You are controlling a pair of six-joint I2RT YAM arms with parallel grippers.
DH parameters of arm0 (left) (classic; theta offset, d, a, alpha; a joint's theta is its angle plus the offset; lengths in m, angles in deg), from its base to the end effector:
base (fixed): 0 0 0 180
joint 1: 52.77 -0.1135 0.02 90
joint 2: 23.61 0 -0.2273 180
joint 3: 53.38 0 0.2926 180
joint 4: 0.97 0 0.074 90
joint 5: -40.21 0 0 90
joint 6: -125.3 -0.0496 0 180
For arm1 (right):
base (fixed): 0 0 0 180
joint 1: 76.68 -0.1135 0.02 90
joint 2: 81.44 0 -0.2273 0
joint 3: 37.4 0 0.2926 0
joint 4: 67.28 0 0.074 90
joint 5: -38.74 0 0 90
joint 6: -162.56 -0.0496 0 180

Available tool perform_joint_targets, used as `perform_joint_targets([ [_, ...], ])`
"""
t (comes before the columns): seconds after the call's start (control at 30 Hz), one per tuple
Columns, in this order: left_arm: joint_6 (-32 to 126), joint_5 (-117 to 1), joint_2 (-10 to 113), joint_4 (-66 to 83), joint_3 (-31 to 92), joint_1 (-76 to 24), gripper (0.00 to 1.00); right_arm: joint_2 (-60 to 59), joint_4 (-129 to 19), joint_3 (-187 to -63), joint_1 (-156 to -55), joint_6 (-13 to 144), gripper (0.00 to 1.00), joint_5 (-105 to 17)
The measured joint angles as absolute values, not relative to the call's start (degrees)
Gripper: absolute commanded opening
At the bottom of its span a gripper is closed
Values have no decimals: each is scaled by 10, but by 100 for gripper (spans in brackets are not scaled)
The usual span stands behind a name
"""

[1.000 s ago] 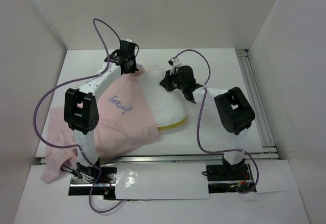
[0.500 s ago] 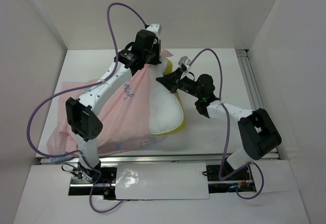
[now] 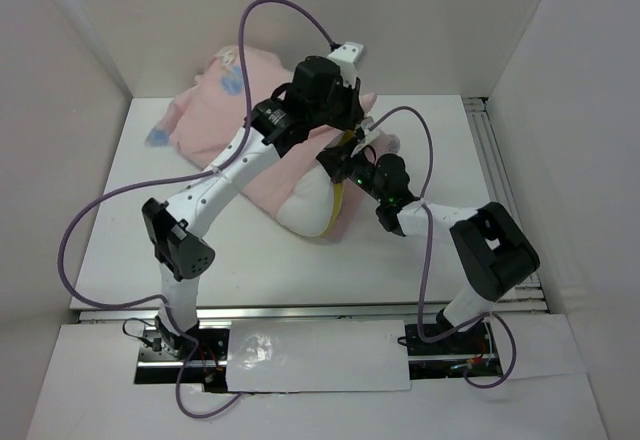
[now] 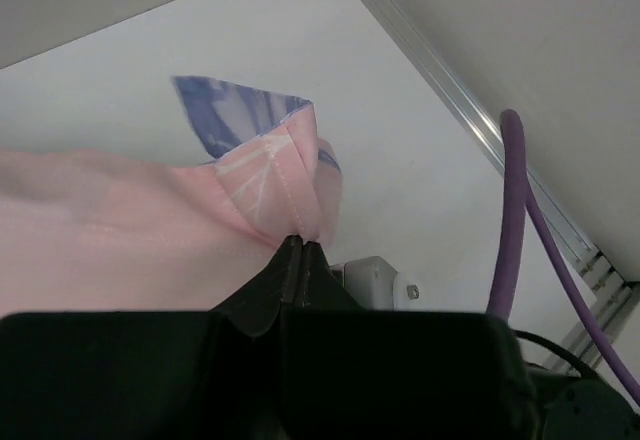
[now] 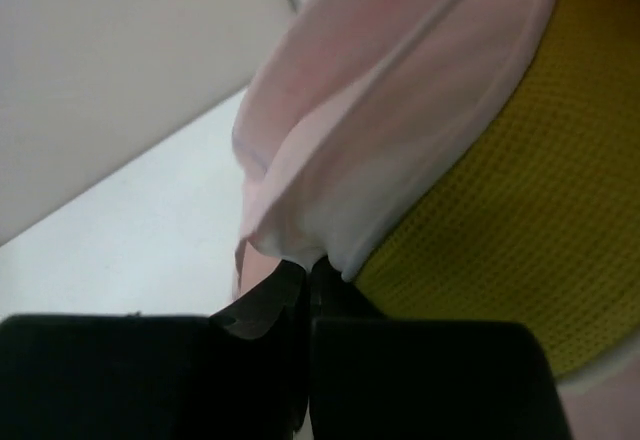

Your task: Put the pillow into the pillowcase

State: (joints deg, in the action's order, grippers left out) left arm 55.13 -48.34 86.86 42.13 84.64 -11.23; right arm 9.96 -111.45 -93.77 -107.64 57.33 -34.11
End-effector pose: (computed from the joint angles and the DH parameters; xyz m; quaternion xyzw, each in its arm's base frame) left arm 0.3586 -0.3160 0.4287 0.1424 0.7834 -0.3000 0.5253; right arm 0.3226 0.2106 0.1921 -0.2002 0.6197 0.3842 0.6544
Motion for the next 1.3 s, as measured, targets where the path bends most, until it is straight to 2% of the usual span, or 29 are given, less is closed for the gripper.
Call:
perform_joint_targets([
  [0.1,552,-481,899,395,845,-115,0,138,-1093,-951,-1071,568,8,-381],
  [0.2,559,-478,946,364,861,-126,0,167,-1052,-969,-1055,545,30,-408],
  [0.27,567,-477,983,351,881,-128,1,171,-1018,-968,-1041,525,52,-415],
  [0.3,569,-476,1002,348,892,-128,6,171,-1006,-964,-1032,516,67,-417],
  [0.33,574,-476,1013,346,895,-128,17,169,-992,-957,-1026,509,76,-419],
  [0.37,581,-479,1023,344,895,-127,50,166,-977,-948,-1021,507,81,-422],
  [0.4,581,-483,1031,344,894,-127,61,161,-961,-939,-1019,502,90,-428],
  [0.53,598,-486,1029,332,869,-130,95,110,-863,-921,-1009,494,93,-467],
  [0.63,608,-492,1005,321,834,-129,99,46,-775,-908,-1012,503,100,-494],
  [0.8,610,-479,916,317,753,-113,99,-58,-656,-904,-1043,554,100,-539],
  [0.97,623,-404,723,322,531,-108,99,-105,-586,-916,-1106,620,100,-549],
  [1.07,651,-351,600,338,377,-115,99,-107,-581,-925,-1156,663,100,-514],
  [1.17,689,-326,504,350,247,-139,91,-99,-583,-925,-1188,681,100,-487],
  [1.3,723,-305,413,362,93,-175,87,-39,-586,-948,-1221,698,100,-473],
])
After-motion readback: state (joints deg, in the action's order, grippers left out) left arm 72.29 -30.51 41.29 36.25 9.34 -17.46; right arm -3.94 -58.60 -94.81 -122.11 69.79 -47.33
